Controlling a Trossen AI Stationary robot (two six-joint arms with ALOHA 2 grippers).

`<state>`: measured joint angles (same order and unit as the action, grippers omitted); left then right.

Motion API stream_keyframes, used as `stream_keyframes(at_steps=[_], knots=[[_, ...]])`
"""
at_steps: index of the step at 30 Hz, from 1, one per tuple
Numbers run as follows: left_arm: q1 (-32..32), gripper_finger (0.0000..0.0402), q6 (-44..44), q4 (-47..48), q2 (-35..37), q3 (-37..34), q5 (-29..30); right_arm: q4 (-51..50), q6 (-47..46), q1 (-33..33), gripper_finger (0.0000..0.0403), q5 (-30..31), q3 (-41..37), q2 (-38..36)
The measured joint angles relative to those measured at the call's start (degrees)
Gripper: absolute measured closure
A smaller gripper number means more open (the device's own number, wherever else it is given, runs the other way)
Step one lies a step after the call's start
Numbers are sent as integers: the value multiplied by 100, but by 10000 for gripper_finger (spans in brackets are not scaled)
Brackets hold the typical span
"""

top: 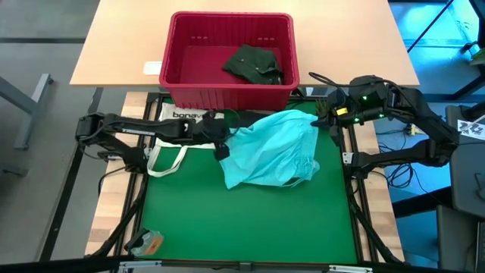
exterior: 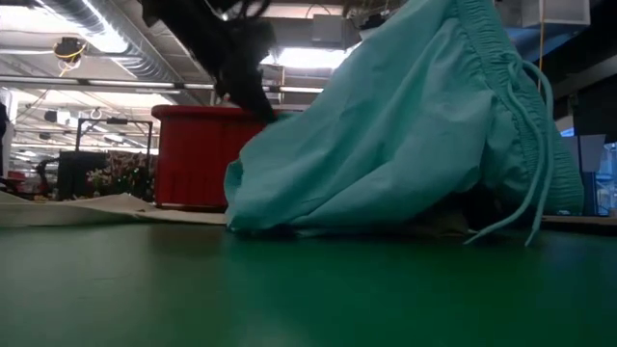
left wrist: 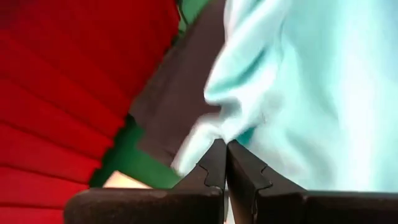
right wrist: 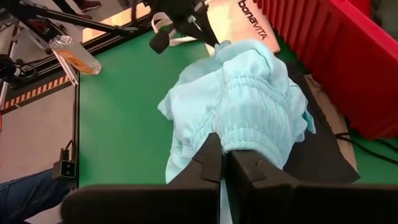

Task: Fold Laundry from Bin
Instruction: Remove the light blue shorts from the red laundry bin

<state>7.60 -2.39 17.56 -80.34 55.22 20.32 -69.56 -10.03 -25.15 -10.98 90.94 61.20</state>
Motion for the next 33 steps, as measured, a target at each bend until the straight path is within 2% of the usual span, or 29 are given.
stream_keyframes(at_steps=[4,10,15,21,30,33], knots=[[-30,401,7,5,327,0,0,21,-10,1,400,-6,0,-31],[-239,401,145,236,1050,0,-39,404,-228,7,400,-406,0,-239],[-619,401,149,453,1856,0,-59,746,-551,7,400,-538,0,-589],[-1228,401,121,487,2678,0,-304,1098,-999,7,400,-1019,2,-950],[-2177,401,-12,-88,3075,2,-286,1434,-1226,26,400,-1165,-79,-1081],[-2415,401,-7,-172,3086,29,-172,1838,-1228,399,400,-1171,-439,-1088]])
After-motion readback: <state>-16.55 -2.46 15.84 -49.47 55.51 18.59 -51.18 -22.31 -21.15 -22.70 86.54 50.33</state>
